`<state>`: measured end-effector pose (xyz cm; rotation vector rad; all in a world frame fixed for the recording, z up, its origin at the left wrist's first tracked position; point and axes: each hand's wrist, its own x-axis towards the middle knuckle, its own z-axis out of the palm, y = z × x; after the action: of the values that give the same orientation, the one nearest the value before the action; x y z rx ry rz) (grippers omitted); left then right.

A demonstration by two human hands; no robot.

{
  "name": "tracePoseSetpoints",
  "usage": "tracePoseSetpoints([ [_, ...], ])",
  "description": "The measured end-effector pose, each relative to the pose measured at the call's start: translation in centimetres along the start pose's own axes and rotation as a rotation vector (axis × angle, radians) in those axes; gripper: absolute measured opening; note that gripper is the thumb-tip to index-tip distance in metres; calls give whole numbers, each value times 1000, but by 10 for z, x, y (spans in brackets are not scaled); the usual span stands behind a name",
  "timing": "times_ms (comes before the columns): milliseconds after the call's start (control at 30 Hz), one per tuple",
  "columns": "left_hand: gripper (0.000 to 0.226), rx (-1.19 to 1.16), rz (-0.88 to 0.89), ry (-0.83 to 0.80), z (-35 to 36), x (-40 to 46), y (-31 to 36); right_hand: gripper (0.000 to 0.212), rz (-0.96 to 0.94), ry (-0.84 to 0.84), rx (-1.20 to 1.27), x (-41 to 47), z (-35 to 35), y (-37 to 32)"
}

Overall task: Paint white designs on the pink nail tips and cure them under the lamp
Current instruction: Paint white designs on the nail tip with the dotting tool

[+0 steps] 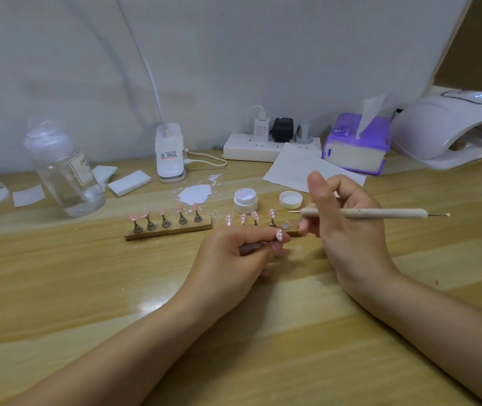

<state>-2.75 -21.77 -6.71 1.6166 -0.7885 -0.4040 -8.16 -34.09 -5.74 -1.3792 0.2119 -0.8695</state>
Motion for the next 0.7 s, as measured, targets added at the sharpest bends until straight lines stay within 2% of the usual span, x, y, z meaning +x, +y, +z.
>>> tracePoseSetpoints([
  [200,25,-57,-4,14,0,-1,4,36,-9,-4,-26,0,-1,1],
  [333,28,-68,-11,16,0,-2,5,16,-22,-105,-81,0,-4,4],
  [467,33,-46,-5,7,-1,-2,5,28,-15,-212,-30,-1,-8,6],
  [567,37,-27,5,14,-2,-2,5,29,-20,-270,-28,-3,-7,5],
  [700,36,-38,-1,6,-1,-2,7,38,-18,-160,-137,-3,-5,5],
])
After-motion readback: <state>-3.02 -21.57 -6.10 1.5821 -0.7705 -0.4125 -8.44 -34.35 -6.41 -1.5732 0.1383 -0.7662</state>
